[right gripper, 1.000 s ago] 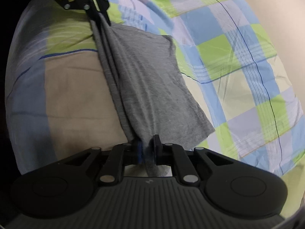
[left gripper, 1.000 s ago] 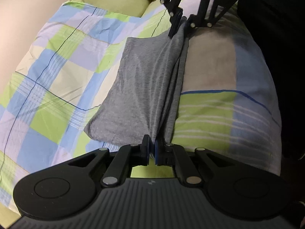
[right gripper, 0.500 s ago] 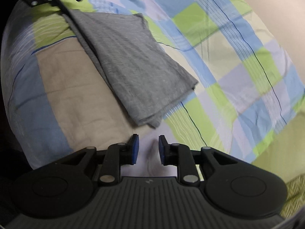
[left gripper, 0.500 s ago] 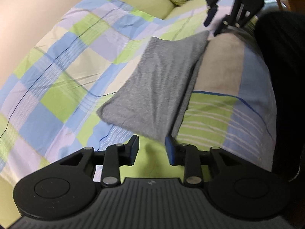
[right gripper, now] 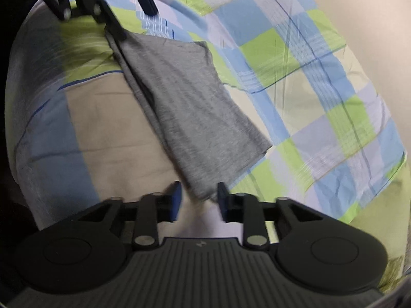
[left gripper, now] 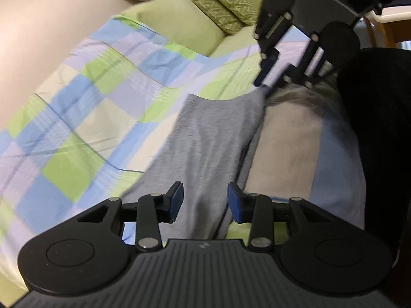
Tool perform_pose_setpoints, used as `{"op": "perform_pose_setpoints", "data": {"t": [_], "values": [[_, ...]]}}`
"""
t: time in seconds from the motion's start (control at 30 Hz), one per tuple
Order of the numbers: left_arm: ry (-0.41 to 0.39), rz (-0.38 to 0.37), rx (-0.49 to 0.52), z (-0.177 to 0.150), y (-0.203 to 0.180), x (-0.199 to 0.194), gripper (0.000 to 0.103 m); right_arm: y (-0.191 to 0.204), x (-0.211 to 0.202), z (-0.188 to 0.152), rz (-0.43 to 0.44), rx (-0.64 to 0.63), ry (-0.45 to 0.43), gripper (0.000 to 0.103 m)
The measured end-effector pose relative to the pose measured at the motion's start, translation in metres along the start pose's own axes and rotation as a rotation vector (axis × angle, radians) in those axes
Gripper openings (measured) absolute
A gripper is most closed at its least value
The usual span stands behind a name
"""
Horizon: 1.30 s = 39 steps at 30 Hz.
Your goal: Fold clothes
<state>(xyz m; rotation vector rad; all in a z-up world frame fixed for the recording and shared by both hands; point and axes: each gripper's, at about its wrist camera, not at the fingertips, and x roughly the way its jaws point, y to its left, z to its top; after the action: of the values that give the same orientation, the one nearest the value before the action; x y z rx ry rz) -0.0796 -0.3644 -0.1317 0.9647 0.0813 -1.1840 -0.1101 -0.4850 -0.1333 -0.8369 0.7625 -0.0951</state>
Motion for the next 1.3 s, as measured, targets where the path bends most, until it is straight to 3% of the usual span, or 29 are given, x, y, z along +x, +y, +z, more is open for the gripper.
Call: {"op": "perform_pose_setpoints", "data": {"t": [0.1, 0.27, 0.37, 0.43, 0.53, 0.67, 0.73, 0.77, 0.8, 0.9, 1.07, 1.3], "values": [[0.01, -0.016, 0.0, 0.001, -0.002, 0.013, 0.046, -0.009, 0.007, 0.0, -0.046, -0.088, -0.016, 0.003], [0.019, -0.018, -0.002, -0.004, -0.007, 0.016, 0.046, -0.015, 0.008, -0.006, -0.111, -0.081, -0.052, 0.002], [0.016, -0.017, -0.003, -0.004, -0.009, 0.017, 0.046, -0.011, 0.013, -0.013, -0.07, -0.065, -0.029, 0.002], [0.005, -0.013, -0.005, -0.003, -0.008, 0.015, 0.047, -0.009, 0.011, -0.015, -0.064, -0.049, -0.021, 0.005], [-0.007, -0.008, -0.006, -0.002, -0.006, 0.014, 0.047, -0.008, -0.004, -0.014, -0.038, -0.026, -0.042, 0.018], [-0.02, -0.006, -0.009, 0.0, -0.007, 0.014, 0.048, 0.015, -0.004, -0.012, -0.015, -0.167, -0.043, 0.024], [-0.025, -0.005, -0.01, 0.001, -0.006, 0.013, 0.049, 0.018, 0.001, -0.01, -0.012, -0.165, -0.043, 0.02], [-0.029, -0.003, -0.013, 0.001, -0.006, 0.011, 0.05, 0.015, 0.003, -0.008, -0.012, -0.149, -0.043, 0.002], [-0.033, -0.001, -0.016, 0.001, -0.005, 0.01, 0.051, 0.012, 0.003, -0.007, -0.013, -0.14, -0.046, 0.0], [-0.029, 0.001, -0.032, 0.0, -0.003, 0.012, 0.051, 0.001, 0.005, -0.002, -0.017, -0.136, -0.051, 0.0], [-0.018, -0.007, -0.038, -0.003, -0.005, 0.016, 0.051, -0.024, -0.004, 0.008, -0.209, -0.18, -0.156, 0.0], [-0.003, -0.027, -0.019, -0.007, -0.013, 0.02, 0.051, -0.003, 0.028, -0.019, -0.082, -0.16, -0.021, 0.0]]}}
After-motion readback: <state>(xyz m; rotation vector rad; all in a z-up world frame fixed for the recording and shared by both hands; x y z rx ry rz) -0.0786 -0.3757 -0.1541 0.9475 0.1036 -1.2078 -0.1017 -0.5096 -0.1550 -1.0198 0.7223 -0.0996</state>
